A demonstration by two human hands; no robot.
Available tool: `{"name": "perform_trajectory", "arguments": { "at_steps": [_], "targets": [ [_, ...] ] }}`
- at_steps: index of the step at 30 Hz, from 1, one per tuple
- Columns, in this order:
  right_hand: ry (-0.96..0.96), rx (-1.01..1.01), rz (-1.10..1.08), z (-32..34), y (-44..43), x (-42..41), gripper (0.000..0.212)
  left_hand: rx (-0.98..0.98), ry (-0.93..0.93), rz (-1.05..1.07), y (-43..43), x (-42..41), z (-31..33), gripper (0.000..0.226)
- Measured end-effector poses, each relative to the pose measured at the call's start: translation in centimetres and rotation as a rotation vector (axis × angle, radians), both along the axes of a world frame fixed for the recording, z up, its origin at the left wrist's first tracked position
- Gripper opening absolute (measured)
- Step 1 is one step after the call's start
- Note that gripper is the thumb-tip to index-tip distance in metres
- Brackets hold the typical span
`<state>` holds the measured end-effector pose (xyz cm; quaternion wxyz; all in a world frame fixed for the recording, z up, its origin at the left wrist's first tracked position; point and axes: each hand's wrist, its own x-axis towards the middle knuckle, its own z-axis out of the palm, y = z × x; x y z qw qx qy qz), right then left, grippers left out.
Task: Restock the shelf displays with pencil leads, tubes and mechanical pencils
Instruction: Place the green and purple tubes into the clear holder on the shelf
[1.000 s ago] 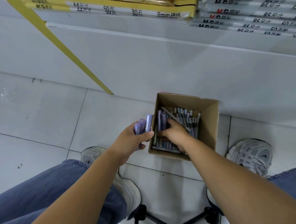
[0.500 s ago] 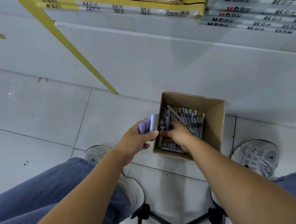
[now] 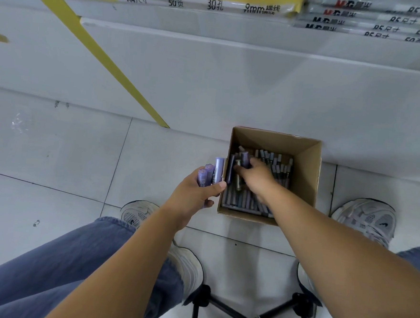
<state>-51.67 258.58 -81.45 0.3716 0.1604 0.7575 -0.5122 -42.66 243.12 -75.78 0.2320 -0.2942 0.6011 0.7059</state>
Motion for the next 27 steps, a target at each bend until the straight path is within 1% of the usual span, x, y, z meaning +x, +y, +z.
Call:
{"name": "perform_trajectory", "arguments": {
  "at_steps": [3,5,11,15,18,21,22,23,25,26,27],
  "targets": [
    [-0.063,-0.006,0.003,0.0,-0.4,0.0,0.049,-0.018,0.019,-0.027,0.0,0.0,-0.1,0.024],
    [-0.107,-0.026,0.023,-0.1,0.1,0.0,0.048,-0.034,0.034,-0.041,0.1,0.1,-0.2,0.023],
    [-0.113,-0.102,-0.053,-0.6,0.6,1.2,0.04,-0.035,0.011,-0.003,0.3,0.4,-0.4,0.022],
    [-0.128,-0.19,-0.1,1.0,1.0,1.5,0.026,-0.053,-0.014,0.021,0.4,0.1,0.4,0.015],
    [-0.139,-0.291,-0.178,3.9,2.3,1.5,0.031,-0.098,0.001,0.039,0.7,0.0,1.7,0.01],
    [-0.071,-0.429,-0.204,8.3,3.9,1.2,0.028,-0.139,0.071,0.067,1.6,-0.8,4.5,0.021],
    [-0.043,-0.469,-0.194,10.0,4.4,1.2,0.026,-0.116,0.106,0.055,2.0,-1.2,5.8,0.024],
    [-0.013,-0.502,-0.179,11.8,4.7,1.2,0.025,-0.081,0.142,0.028,2.5,-1.5,7.1,0.022],
    [0.049,-0.553,-0.147,15.3,5.1,1.3,0.026,-0.027,0.205,-0.056,3.3,-2.0,9.9,0.009],
    [0.082,-0.57,-0.13,17.1,5.3,1.4,0.027,-0.013,0.241,-0.088,3.7,-2.2,11.5,0.008],
    [0.113,-0.583,-0.112,18.8,5.5,1.4,0.026,0.0,0.28,-0.112,3.9,-2.4,12.8,0.011]
  ]
}}
